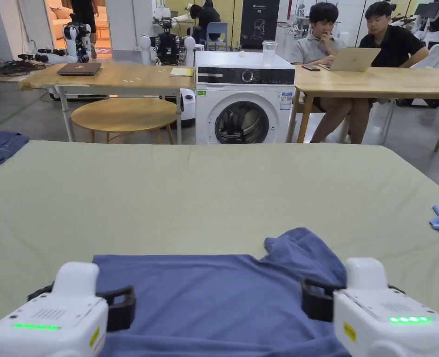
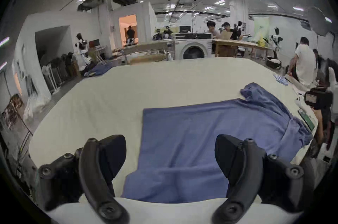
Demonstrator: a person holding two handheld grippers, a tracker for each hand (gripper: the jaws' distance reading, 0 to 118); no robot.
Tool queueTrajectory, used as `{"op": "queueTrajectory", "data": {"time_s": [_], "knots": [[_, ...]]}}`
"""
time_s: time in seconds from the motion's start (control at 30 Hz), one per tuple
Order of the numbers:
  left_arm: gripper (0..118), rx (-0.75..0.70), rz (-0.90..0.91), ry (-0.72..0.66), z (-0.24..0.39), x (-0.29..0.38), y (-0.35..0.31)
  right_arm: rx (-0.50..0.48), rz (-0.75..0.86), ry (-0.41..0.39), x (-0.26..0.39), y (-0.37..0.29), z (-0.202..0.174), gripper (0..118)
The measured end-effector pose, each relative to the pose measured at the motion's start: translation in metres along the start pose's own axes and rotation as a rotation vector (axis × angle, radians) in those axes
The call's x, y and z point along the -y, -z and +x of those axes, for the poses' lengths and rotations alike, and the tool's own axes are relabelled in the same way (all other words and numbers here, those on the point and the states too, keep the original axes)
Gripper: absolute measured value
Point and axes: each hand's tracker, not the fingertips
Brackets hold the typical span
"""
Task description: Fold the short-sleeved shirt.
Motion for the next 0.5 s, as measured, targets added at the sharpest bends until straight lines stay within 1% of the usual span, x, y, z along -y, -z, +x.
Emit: {"op": "queueTrajectory", "data": {"time_s": [0.03, 0.07, 0.1, 0.13, 0.17, 0.2, 0.23, 0.27, 0.3, 0.37, 0.5], "knots": [[94, 0.017, -0.01, -0.005, 0.004, -0.003, 0.008, 0.003, 0.0, -0.016, -0.001, 0.009, -0.008, 90], [61, 0.06, -0.03, -0.023, 0.008, -0.004, 0.014, 0.002, 0.0, -0.029, 0.0, 0.017, -0.014, 46], [19, 0.055, -0.038, -0.023, 0.009, -0.004, 0.018, -0.003, -0.006, -0.039, 0.001, 0.022, -0.017, 0], [0, 0.033, -0.053, -0.013, 0.013, -0.004, 0.024, 0.015, -0.029, -0.055, 0.001, 0.029, -0.019, 0], [0, -0.001, -0.077, 0.008, 0.016, -0.003, 0.029, 0.001, -0.032, -0.043, -0.005, 0.03, -0.019, 0], [0, -0.009, -0.07, 0.008, 0.013, -0.002, 0.033, -0.034, -0.053, -0.039, -0.009, 0.031, -0.017, 0], [0, 0.012, -0.08, -0.01, 0.011, -0.003, 0.035, -0.057, -0.06, -0.023, -0.013, 0.032, -0.015, 0], [0, 0.027, -0.092, -0.028, 0.01, -0.003, 0.038, -0.046, -0.052, -0.024, -0.016, 0.032, -0.015, 0], [0, 0.02, -0.088, -0.024, 0.009, -0.004, 0.039, -0.044, -0.05, -0.033, 0.002, 0.034, -0.022, 0], [0, 0.007, -0.094, -0.018, 0.006, -0.002, 0.041, -0.047, -0.053, -0.043, 0.0, 0.037, -0.02, 0], [0, 0.005, -0.149, -0.061, -0.016, 0.006, 0.061, -0.058, -0.066, -0.025, -0.002, 0.043, -0.016, 0]]}}
